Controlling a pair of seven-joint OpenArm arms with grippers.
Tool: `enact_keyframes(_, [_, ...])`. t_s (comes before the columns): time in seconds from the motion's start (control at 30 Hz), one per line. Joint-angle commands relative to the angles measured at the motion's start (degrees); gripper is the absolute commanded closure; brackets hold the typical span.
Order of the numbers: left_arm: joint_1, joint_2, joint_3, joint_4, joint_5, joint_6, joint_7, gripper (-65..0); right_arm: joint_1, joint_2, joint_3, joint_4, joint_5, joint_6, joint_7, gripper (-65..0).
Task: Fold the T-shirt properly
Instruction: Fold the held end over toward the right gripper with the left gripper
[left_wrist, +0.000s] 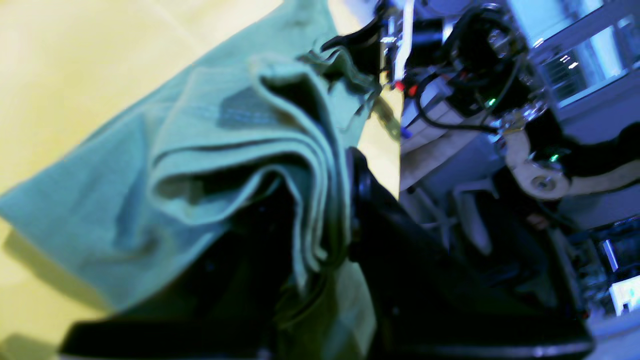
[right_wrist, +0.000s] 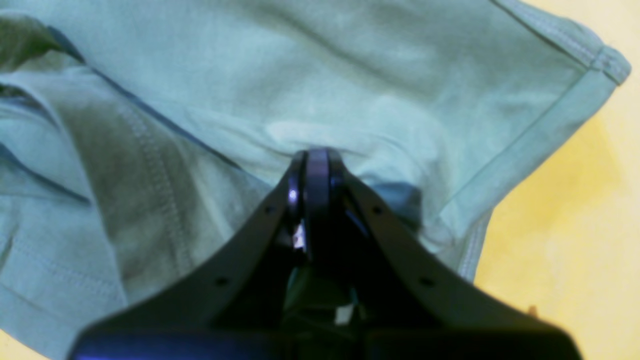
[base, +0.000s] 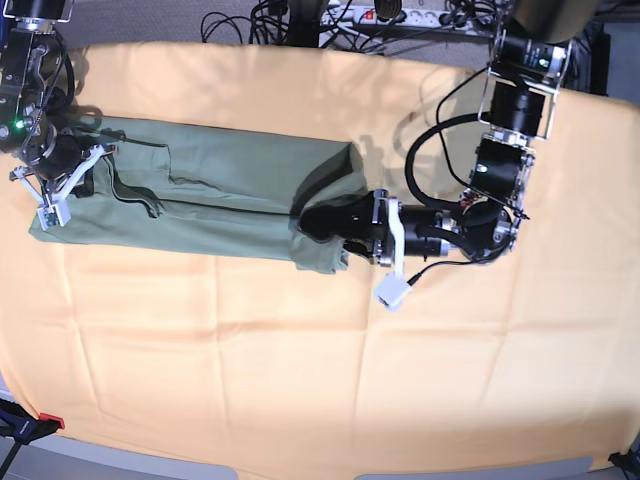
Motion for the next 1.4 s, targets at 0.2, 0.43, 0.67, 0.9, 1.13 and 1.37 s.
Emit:
enact_keyframes(0.2, [-1.1, 5.5, -0.3, -0.5, 6.8, -0.5, -5.4, 0.0, 0.3, 0.9, 0.3, 0.4, -0.3, 0.1, -0.4, 0.0])
enact_keyframes(0.43, [-1.1, 7.5, -0.3, -0.5, 8.6, -0.5, -7.2, 0.0, 0.3, 0.9, 0.3, 0.4, -0.3, 0.1, -0.4, 0.0])
enact_keyframes(0.67, [-1.1, 8.2, -0.3, -0.5, 8.3, -0.5, -6.9, -42.3, 0.3, 0.9, 0.3, 0.4, -0.2, 0.1, -0.4, 0.0])
enact_keyframes(0.9, [-1.1, 8.1, -0.3, -0.5, 5.5, -0.5, -6.8, -43.1, 0.3, 0.9, 0.3, 0.4, -0.2, 0.1, -0.4, 0.0])
enact_keyframes(1.13, [-1.2, 8.1, -0.6, -0.5, 8.4, 0.5, -10.6, -37.8, 0.5, 1.1, 0.3, 0.4, -0.2, 0.0, -0.3, 0.0])
enact_keyframes(1.37, [-2.1, 7.6, -7.6, -0.5, 8.4, -0.5, -10.7, 0.0, 1.7, 1.9, 1.2, 0.4, 0.3, -3.5, 0.5, 0.0])
